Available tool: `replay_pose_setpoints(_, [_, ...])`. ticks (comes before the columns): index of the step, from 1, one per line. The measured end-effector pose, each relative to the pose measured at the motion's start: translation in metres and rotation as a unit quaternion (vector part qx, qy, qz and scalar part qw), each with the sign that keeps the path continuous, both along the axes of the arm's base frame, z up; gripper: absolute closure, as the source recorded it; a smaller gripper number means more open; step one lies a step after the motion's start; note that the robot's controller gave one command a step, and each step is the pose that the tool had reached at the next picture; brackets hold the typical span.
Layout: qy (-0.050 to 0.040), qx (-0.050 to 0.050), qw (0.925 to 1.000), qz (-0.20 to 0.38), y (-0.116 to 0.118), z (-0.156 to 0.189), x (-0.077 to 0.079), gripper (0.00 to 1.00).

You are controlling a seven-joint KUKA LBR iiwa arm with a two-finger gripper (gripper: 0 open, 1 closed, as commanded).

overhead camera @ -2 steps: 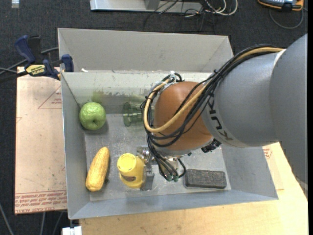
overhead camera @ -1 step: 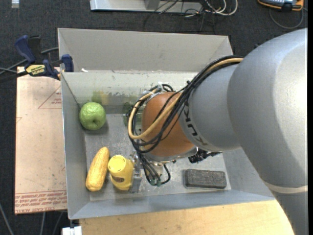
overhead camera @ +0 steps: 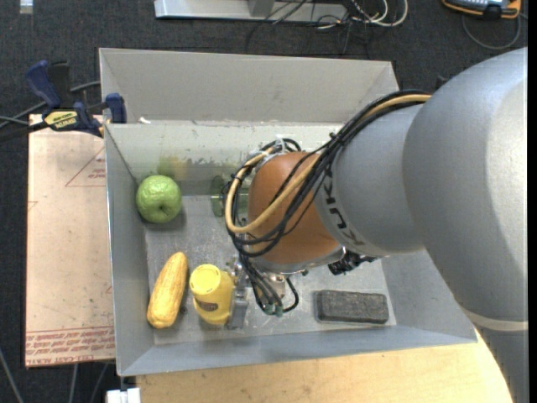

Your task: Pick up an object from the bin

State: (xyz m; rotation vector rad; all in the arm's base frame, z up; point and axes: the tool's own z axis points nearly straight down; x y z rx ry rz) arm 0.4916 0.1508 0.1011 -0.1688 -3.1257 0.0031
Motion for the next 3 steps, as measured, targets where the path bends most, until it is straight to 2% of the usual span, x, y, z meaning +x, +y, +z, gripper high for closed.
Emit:
replay_pose_setpoints(1, [-0.0024, 0.001, 0.9992, 0.041, 0.038, -0.002, -0.009, 0.0])
replay_pose_setpoints(2, [0.0005, 0.0, 0.9996, -0.03, 0.027, -0.032, -0.001, 0.0])
replay_pose_setpoints(3, [-0.0029, -0.006, 0.9835, 0.181, 0.081, -0.029, -0.003, 1.0])
